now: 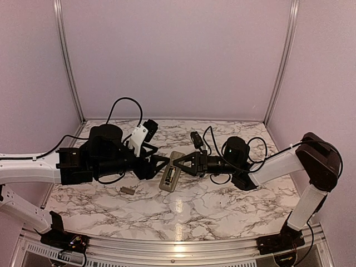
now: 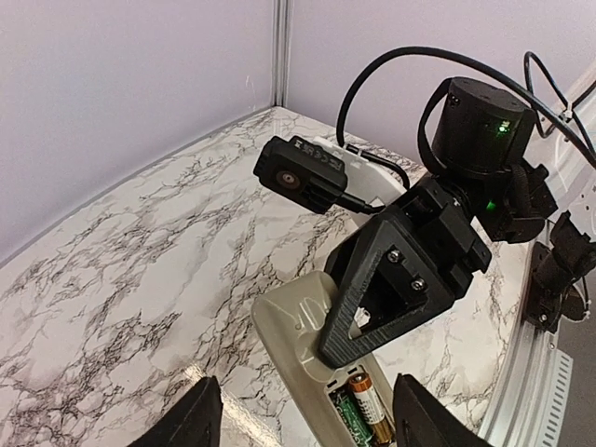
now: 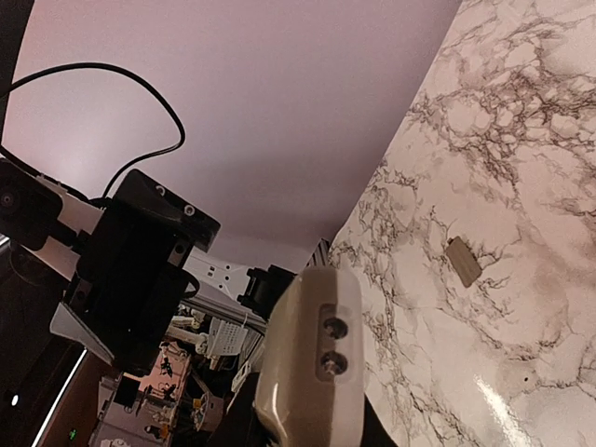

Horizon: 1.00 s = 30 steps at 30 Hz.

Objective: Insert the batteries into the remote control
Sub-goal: Place the battery in the battery compartment, then load the battery into the battery compartment.

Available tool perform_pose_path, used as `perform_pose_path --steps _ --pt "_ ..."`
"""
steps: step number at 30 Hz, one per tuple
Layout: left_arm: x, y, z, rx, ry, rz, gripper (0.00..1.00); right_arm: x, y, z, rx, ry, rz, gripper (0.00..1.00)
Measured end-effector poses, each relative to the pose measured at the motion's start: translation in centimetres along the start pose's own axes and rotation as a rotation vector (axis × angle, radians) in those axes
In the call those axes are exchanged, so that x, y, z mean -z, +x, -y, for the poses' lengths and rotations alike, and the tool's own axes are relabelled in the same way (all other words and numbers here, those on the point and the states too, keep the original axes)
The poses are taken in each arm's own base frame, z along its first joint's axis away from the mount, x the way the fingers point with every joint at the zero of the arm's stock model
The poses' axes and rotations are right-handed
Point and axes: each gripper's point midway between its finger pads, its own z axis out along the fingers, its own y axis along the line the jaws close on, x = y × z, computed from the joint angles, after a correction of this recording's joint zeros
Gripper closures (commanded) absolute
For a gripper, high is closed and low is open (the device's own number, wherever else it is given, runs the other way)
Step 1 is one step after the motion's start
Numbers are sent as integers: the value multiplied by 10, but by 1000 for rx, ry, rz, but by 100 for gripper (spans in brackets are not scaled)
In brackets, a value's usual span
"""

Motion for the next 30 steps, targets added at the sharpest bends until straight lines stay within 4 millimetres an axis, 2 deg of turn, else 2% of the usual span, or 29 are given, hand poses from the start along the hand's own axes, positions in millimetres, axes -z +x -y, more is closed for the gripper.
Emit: perform_pose_path --steps 4,8,14,19,24,30 --pt "21 -5 3 -123 30 36 39 0 8 0 12 -6 -41 100" --pt "35 9 13 -287 111 29 44 -2 15 2 22 -2 -87 100" --pt "39 32 31 -481 237 -19 55 -12 25 -3 50 -8 -162 100" --pt "42 39 42 -578 292 -20 64 -19 34 0 58 -2 -212 100" --pt "40 48 50 -646 320 -37 69 -25 44 7 47 19 -250 100" --pt "28 73 53 -702 344 -115 72 -27 51 12 38 37 -274 100"
